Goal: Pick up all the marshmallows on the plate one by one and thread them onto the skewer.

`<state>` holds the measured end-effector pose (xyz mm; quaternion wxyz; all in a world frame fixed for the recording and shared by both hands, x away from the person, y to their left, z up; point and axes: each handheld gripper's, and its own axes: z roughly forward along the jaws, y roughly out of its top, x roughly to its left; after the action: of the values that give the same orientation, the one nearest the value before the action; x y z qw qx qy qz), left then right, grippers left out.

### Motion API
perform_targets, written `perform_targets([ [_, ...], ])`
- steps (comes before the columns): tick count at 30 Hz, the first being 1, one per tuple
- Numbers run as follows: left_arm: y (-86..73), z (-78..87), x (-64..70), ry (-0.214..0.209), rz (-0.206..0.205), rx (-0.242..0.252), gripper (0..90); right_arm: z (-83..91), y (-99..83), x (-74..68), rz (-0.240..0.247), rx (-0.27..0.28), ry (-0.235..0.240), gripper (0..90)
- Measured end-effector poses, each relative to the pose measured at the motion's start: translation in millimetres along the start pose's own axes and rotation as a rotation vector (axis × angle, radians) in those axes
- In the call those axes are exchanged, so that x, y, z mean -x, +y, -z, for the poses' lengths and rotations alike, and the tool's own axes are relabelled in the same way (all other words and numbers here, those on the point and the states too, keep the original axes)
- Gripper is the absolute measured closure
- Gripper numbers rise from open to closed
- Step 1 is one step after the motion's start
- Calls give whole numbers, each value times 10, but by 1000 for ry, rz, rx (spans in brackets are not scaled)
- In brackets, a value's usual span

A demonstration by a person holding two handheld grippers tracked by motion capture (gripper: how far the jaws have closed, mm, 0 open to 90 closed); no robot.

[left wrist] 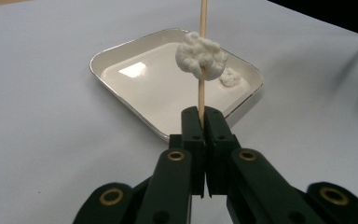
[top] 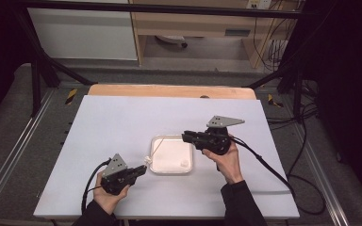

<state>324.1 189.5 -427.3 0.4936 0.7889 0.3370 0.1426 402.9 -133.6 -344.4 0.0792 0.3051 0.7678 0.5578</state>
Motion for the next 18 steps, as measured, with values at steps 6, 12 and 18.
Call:
perform_targets([
  [6, -1, -7, 3, -1, -2, -3, 883, -38, 88, -40, -10, 14, 26, 785],
  [12, 0, -8, 12, -5, -4, -2, 883, -133, 143, -70, -34, 14, 59, 786],
  [18, 4, -9, 22, -6, -13, -3, 884, -243, 175, -73, -54, 6, 84, 786],
])
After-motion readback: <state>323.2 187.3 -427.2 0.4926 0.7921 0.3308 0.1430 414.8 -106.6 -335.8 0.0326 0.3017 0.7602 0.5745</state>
